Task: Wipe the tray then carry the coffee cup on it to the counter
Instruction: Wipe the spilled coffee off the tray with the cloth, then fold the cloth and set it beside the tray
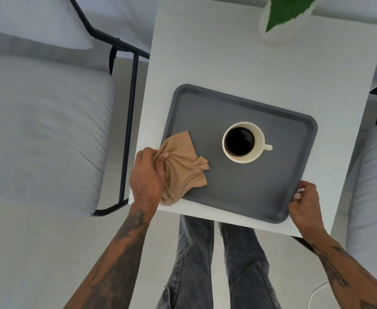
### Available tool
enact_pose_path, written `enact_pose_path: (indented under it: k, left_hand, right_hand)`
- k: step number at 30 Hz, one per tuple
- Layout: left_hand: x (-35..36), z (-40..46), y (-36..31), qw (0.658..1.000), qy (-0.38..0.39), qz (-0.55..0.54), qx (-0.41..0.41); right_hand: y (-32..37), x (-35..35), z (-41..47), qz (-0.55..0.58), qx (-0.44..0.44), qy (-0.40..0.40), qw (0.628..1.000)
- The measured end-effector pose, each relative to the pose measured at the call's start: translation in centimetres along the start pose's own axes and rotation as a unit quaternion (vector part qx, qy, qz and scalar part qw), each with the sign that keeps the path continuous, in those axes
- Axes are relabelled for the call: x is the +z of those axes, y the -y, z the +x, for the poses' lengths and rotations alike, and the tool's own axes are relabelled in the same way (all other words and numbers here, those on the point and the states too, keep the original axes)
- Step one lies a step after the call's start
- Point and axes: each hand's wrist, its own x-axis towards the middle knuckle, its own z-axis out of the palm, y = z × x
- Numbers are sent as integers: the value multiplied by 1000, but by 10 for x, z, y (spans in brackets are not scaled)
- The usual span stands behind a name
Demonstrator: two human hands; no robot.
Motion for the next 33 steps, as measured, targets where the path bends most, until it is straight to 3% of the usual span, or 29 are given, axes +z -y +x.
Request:
enact_pose_path:
  k: [7, 11, 15, 17, 20, 23, 25, 27, 29, 31, 33]
  left_hand:
    - [-48, -15, 24, 985, -77, -97, -118]
    - [-86, -50, 13, 989, -46, -126, -66]
    - [-109, -105, -21, 987, 38, -154, -15]
    - [-111, -134, -44, 980, 92, -179, 14]
    - [-102, -174, -83, 962, 183, -185, 83]
    - [-76, -205, -123, 930, 260, -234, 112]
    - [-54, -218, -151, 898, 323, -281, 99]
    - [-26, -225, -177, 863, 392, -313, 67]
    - [4, -229, -198, 843, 441, -304, 47]
    - [32, -230, -214, 846, 458, -272, 35]
    - [57, -231, -224, 853, 456, -250, 37]
  right_hand:
    - [-7, -8, 4, 12, -13, 28, 999]
    - [-3, -22, -1, 46, 11, 64, 997]
    - [3, -37, -46, 83, -2, -14, 996]
    - [6, -46, -78, 109, -59, 66, 990]
    - [13, -66, -114, 127, -150, 238, 951]
    - [4, -98, -115, 199, -119, 373, 898]
    - [-14, -126, -104, 255, -76, 408, 873]
    - [-35, -154, -91, 262, -58, 384, 884]
    - [-57, -175, -78, 248, -80, 312, 914]
    - [-75, -190, -67, 173, -140, 234, 946]
    - [-86, -198, -59, 91, -205, 200, 954]
